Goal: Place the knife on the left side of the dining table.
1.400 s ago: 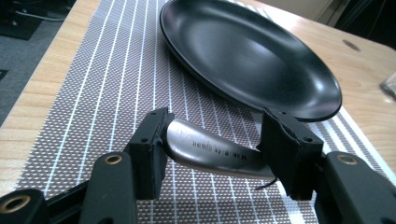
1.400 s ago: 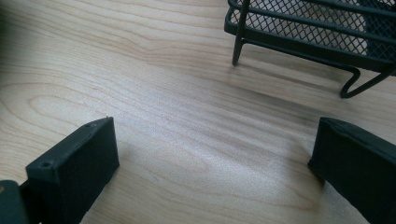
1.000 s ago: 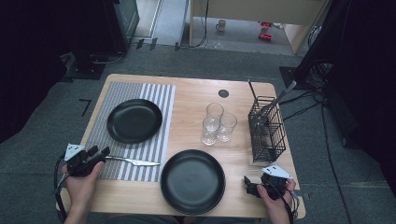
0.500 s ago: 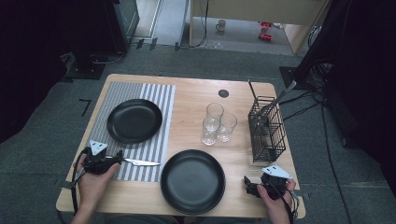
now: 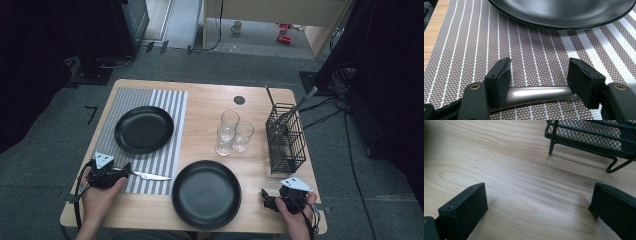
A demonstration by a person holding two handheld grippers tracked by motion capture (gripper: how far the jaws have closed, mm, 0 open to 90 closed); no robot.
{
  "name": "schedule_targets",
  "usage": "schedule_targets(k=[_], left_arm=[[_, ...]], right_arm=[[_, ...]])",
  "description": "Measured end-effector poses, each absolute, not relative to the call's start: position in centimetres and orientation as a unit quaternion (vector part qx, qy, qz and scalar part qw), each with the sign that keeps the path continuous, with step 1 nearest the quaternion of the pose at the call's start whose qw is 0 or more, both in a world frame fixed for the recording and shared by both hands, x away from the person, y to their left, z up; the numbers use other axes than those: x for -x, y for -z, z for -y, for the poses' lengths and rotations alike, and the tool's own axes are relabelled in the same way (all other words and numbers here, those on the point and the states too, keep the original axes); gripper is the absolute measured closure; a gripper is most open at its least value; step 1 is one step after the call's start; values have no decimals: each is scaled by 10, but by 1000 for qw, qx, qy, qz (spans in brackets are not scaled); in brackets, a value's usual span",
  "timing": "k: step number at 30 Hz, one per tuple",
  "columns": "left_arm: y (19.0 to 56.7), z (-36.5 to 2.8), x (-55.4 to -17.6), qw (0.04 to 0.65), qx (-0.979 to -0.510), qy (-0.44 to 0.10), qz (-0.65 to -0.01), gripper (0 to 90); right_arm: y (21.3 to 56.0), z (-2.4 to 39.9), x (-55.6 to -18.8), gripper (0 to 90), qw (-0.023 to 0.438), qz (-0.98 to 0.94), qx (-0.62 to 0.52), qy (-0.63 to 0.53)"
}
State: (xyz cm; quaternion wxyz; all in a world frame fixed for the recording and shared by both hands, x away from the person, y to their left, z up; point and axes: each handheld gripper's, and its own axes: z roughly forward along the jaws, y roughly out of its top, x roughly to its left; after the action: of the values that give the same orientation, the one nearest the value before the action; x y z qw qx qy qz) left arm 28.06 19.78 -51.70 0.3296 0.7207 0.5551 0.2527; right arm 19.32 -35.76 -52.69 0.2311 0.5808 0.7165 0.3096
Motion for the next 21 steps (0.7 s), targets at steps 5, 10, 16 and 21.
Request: schedule_targets(k=[5,10,16,21], left_arm=[[517,-199,-278,329,-719,-254,-557,367],[517,-199,-275,328,-716,-255,-562,380],[517,-201,-272,328,-712,-254,-566,393],[517,-202,-272,330,-712,-254,-566,393]], right_arm=[[527,358,-193,7,231,-717,-581,-310],[527,358,-193,7,231,-716,-581,-310],[527,358,-193,7,231,-717,-581,-310],[527,358,-193,7,231,-717,-581,-310]])
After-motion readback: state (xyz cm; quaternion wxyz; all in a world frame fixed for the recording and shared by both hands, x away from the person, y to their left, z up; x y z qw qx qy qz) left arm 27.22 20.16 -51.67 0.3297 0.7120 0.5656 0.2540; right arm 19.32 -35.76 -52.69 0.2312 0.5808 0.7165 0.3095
